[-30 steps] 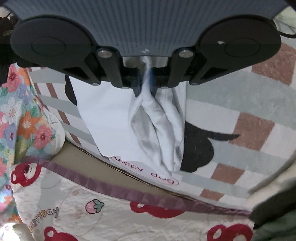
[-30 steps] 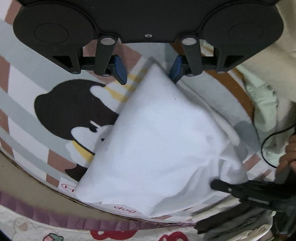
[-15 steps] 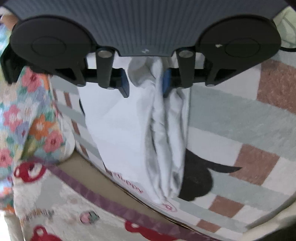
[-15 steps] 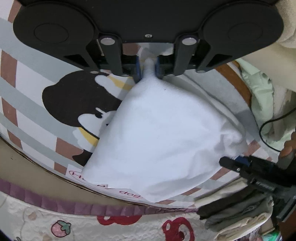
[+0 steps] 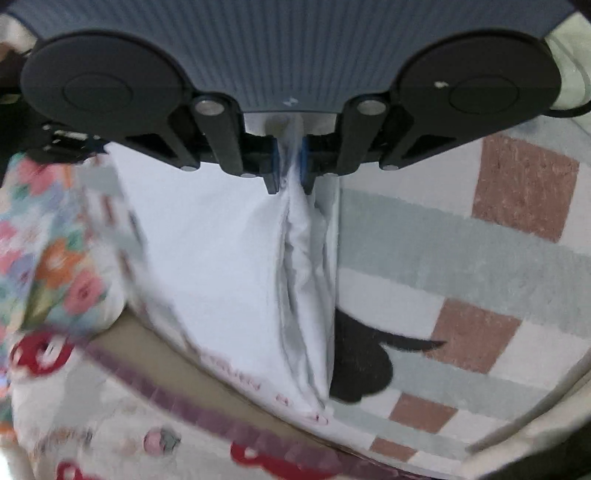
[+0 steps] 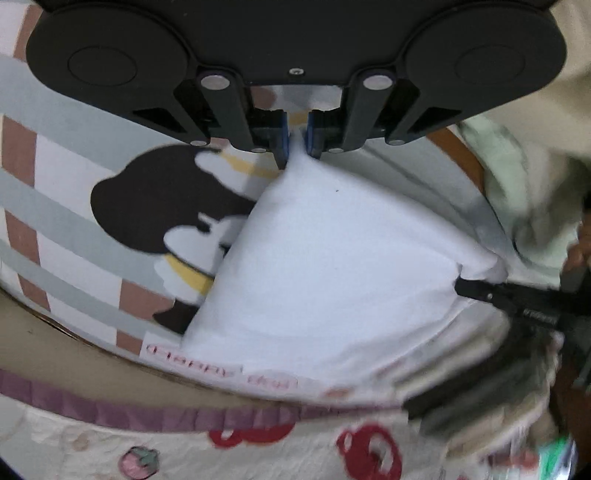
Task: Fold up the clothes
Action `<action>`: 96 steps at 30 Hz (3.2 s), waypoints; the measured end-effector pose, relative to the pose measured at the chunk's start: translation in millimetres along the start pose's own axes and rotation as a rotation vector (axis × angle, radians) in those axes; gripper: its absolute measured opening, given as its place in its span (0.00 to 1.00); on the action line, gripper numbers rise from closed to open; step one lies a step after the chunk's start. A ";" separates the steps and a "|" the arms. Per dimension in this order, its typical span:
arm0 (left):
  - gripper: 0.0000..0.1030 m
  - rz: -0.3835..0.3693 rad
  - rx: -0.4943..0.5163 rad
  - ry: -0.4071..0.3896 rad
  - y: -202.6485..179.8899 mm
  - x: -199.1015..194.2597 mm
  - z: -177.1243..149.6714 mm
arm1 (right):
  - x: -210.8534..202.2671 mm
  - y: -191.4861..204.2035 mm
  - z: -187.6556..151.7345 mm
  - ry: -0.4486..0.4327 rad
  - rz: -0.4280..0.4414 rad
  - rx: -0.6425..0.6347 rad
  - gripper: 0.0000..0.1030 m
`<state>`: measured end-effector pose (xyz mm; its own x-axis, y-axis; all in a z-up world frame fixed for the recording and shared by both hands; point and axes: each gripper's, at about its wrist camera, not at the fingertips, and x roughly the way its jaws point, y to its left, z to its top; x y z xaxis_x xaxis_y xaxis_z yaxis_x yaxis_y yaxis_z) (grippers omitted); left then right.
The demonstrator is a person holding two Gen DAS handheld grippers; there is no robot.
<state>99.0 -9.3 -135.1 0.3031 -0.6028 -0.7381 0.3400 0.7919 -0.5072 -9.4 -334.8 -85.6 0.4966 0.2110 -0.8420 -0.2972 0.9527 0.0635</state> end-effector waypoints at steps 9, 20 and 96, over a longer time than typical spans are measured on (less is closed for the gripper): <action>0.15 0.136 0.093 -0.001 -16.9 -14.7 7.1 | 16.5 4.3 -4.5 0.049 -0.016 -0.056 0.09; 0.13 -0.001 0.243 -0.173 -55.6 -27.8 4.5 | -30.9 -17.4 29.5 -0.045 0.123 -0.089 0.11; 0.46 0.054 -0.152 -0.182 25.6 6.4 71.3 | 111.4 -188.1 80.5 -0.100 0.433 0.720 0.60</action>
<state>173.1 0.2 -121.1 0.4771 -0.5559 -0.6807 0.1852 0.8207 -0.5404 167.5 -472.9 -148.2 0.5381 0.5756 -0.6157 0.0972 0.6832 0.7237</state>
